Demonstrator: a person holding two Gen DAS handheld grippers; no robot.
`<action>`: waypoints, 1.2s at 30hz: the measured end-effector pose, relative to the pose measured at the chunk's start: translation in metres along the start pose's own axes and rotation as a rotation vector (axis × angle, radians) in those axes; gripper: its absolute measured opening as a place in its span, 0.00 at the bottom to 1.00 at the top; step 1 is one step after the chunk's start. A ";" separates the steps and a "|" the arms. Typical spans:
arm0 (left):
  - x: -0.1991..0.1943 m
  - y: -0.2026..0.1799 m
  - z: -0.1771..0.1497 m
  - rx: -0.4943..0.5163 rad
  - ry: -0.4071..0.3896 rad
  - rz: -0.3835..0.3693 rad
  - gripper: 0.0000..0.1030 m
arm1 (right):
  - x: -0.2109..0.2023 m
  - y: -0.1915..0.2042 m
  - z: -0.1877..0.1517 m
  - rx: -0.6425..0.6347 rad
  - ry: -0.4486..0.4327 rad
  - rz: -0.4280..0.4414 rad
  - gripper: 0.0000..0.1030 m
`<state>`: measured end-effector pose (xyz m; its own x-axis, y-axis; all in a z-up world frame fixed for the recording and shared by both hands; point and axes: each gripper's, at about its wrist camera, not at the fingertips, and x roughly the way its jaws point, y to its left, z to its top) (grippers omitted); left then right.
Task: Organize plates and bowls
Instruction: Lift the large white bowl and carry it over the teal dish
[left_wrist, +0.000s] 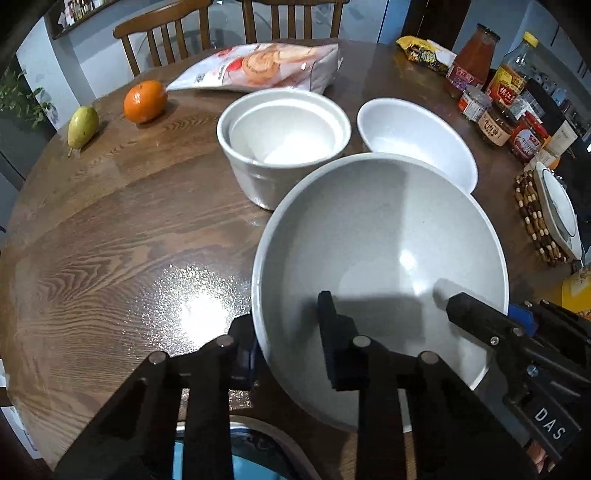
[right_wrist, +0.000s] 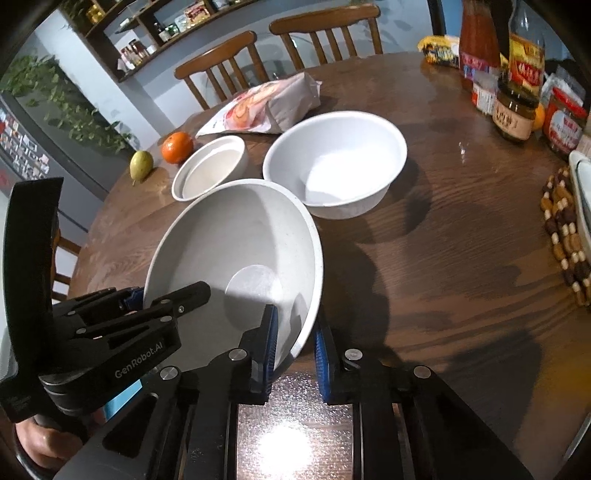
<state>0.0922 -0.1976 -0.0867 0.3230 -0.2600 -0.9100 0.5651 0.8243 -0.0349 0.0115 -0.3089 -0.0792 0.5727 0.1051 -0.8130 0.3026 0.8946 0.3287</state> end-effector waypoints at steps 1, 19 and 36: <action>-0.003 0.000 0.000 0.001 -0.008 0.000 0.24 | -0.003 0.001 0.000 -0.004 -0.008 -0.004 0.19; -0.078 0.006 -0.024 -0.015 -0.162 0.031 0.24 | -0.066 0.039 -0.018 -0.081 -0.126 0.009 0.19; -0.117 0.023 -0.062 -0.068 -0.215 0.070 0.24 | -0.088 0.073 -0.044 -0.157 -0.151 0.052 0.19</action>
<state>0.0205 -0.1175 -0.0069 0.5176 -0.2964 -0.8026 0.4855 0.8742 -0.0097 -0.0507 -0.2342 -0.0046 0.6954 0.0978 -0.7119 0.1536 0.9476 0.2801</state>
